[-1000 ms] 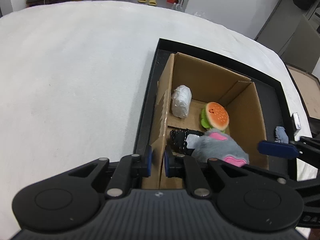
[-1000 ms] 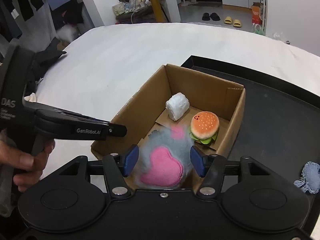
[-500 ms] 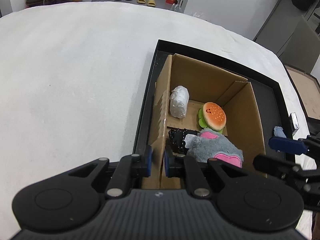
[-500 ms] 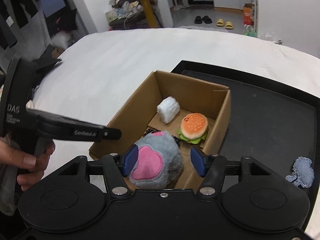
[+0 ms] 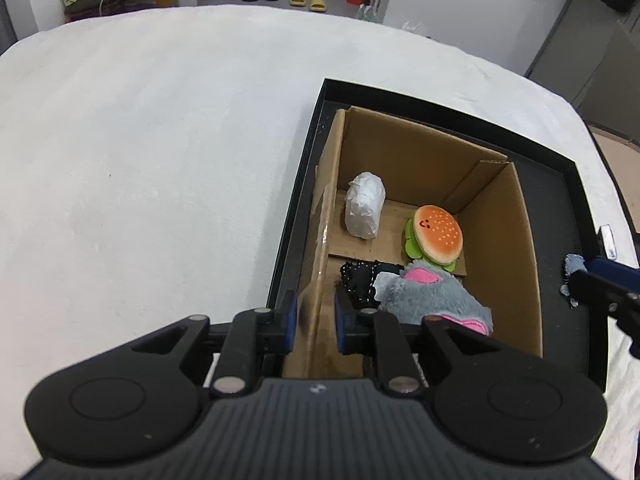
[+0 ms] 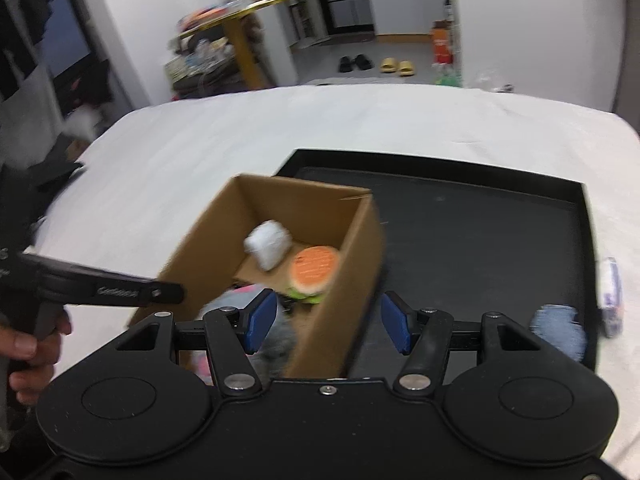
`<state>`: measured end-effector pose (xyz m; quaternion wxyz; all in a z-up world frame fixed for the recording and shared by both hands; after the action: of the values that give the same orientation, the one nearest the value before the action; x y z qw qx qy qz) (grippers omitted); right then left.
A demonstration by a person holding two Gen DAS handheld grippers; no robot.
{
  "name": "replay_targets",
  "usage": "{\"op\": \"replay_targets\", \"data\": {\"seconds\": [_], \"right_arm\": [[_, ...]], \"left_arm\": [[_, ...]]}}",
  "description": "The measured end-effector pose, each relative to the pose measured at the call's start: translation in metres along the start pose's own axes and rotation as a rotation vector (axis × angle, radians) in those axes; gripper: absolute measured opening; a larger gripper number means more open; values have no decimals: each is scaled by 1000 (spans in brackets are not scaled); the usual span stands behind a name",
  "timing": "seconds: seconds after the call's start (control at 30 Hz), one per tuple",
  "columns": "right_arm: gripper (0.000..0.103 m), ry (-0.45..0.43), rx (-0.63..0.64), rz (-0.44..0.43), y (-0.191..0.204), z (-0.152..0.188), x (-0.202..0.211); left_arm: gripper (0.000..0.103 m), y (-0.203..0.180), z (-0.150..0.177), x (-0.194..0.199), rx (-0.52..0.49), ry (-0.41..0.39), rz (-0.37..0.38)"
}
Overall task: Organize soft objects
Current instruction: 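Lower the plush mouse into the box and open the right gripper, then move the right gripper to the blue-white carton and grasp it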
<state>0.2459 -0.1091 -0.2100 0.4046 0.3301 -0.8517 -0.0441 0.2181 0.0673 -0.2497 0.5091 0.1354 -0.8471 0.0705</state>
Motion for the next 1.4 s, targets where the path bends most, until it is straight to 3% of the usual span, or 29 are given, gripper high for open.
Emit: {"op": "replay_targets", "data": {"seconds": [0.1,0.27,0.37,0.5,0.67,0.97,1.4], "right_arm": [[62,-21,-10,53,-17,1,3],[65,-40,-33,120,-42,5,6],[68,-51,-42,149,-55,8,7],[70,-60,-54,189,-70,10,7],[80,-73,-68,247,-90,13,8],[84,-104,-156,321,-138,17,17],[90,-103,-172,416,-176,23,17]], "left_arm": [[28,-3,-1,-4,13,16,-17],[53,-10,-3,-4,14,11,-46],[57,-14,-4,-4,4,3,-63],[60,-20,-5,-8,4,6,-81],[62,-27,-8,-11,-2,11,-100],[68,-40,-14,-13,-20,-5,-131],[69,-44,-17,-15,-33,-12,-153]]}}
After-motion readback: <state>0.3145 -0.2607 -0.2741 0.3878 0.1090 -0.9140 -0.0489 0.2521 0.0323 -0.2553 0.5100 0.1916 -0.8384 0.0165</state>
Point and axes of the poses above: each gripper's, at about its wrist camera, not at the fingertips, and x roughly against the way its jaws point, y to its left, z to its underside, the point moved 7 cm from there along -x, roughly the way its jaws point, and after that the axes turned 9 degrees about -z, right-handed, at the moved point
